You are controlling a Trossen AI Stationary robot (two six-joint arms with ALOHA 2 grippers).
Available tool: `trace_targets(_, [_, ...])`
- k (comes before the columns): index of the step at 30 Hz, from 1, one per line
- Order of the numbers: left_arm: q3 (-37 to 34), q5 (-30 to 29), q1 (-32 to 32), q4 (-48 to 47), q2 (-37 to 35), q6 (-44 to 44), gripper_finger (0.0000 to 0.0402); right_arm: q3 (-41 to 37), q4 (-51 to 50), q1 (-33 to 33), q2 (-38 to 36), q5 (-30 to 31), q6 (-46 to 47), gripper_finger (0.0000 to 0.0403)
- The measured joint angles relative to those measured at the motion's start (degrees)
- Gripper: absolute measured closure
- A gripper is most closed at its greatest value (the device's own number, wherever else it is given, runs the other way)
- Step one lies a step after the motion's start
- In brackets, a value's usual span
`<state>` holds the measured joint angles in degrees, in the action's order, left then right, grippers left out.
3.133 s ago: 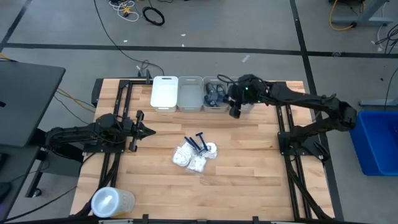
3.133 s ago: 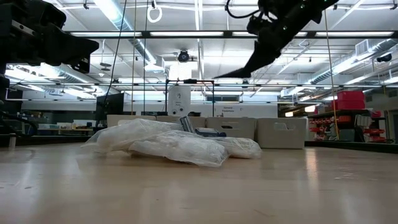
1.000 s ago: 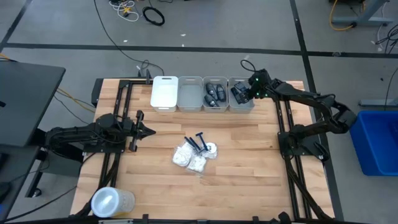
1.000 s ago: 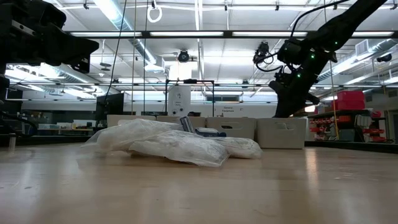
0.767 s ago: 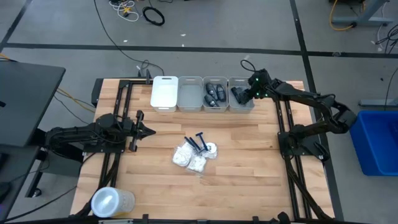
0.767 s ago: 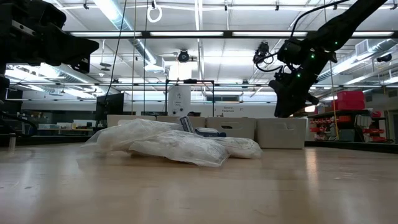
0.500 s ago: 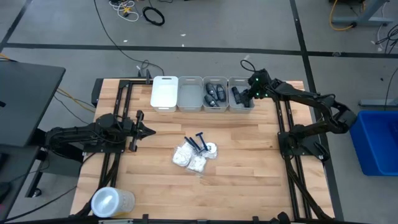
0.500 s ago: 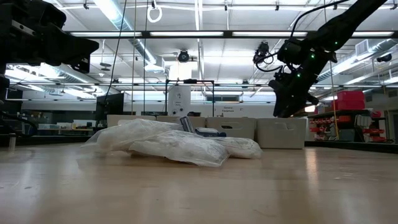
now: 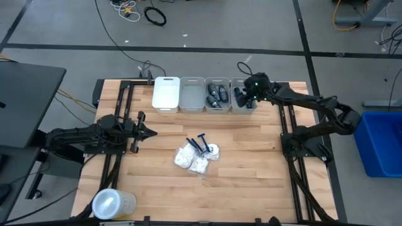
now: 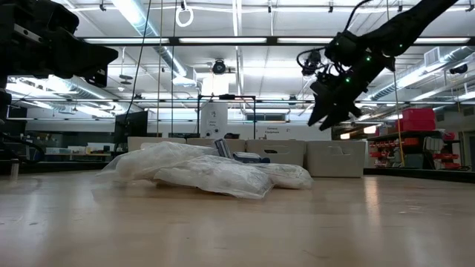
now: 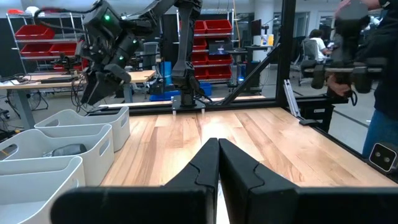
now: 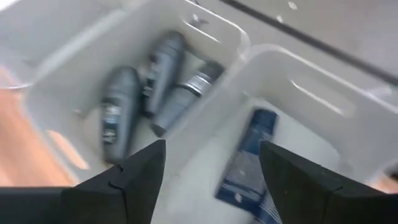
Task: Pick & Place Travel size toiletries
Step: Put the white cotton pack into the left gray bin
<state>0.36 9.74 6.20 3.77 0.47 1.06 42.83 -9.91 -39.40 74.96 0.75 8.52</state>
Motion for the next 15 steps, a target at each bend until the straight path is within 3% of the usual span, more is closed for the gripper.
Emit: trace_targets(15, [0.0, 0.0, 0.0, -0.02, 0.0, 0.0, 0.0386, 0.0, 7.69, 11.12, 0.0, 0.19, -5.17, 0.011])
